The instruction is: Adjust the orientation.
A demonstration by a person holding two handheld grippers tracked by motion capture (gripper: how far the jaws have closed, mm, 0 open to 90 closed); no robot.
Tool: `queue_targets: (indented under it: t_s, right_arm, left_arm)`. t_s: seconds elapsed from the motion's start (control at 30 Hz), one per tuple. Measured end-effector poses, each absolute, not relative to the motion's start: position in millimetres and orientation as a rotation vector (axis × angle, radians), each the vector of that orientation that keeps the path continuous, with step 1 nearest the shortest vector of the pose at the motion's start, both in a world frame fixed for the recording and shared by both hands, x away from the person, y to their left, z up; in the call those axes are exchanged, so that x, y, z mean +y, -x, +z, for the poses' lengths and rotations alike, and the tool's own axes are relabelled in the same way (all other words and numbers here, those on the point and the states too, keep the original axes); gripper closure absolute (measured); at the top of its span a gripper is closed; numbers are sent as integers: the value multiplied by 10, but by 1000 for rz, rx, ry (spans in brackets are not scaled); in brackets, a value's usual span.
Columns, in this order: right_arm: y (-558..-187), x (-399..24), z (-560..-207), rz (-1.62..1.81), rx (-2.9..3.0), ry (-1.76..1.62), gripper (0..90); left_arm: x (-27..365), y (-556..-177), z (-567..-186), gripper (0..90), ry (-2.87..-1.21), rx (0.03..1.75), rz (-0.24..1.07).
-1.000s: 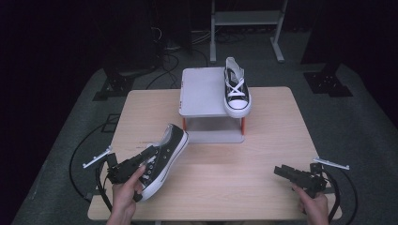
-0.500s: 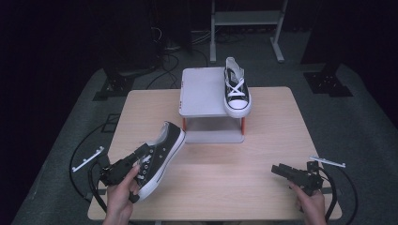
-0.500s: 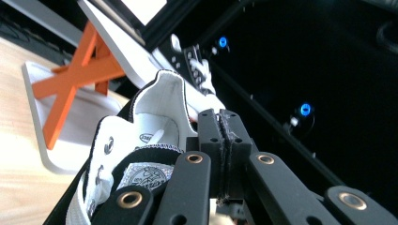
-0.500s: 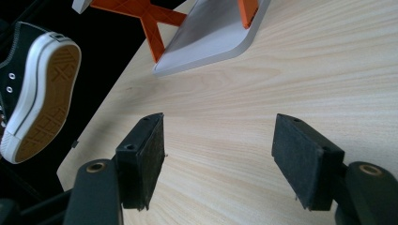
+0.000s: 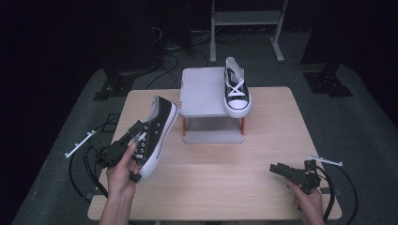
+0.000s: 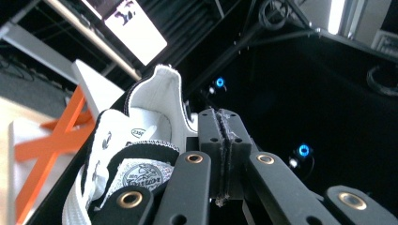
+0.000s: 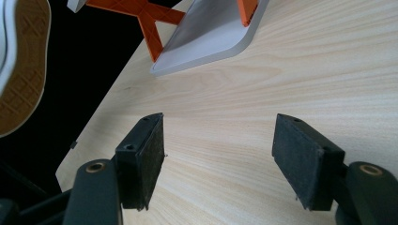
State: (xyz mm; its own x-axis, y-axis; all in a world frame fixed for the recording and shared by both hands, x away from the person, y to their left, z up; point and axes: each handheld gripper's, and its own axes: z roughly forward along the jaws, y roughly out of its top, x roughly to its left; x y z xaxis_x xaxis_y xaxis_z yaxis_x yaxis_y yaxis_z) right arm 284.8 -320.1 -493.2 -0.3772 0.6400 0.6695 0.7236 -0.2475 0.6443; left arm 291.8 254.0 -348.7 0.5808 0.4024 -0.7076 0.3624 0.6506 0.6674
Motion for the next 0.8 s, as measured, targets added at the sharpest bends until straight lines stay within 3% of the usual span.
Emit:
queue_targets:
  t_s: [0.8]
  right_arm:
    - [-2777, -3411, -4913, -1768, -1826, 1732, 335]
  left_arm:
    - [1749, -3958, -2922, 894, -836, 1036, 55]
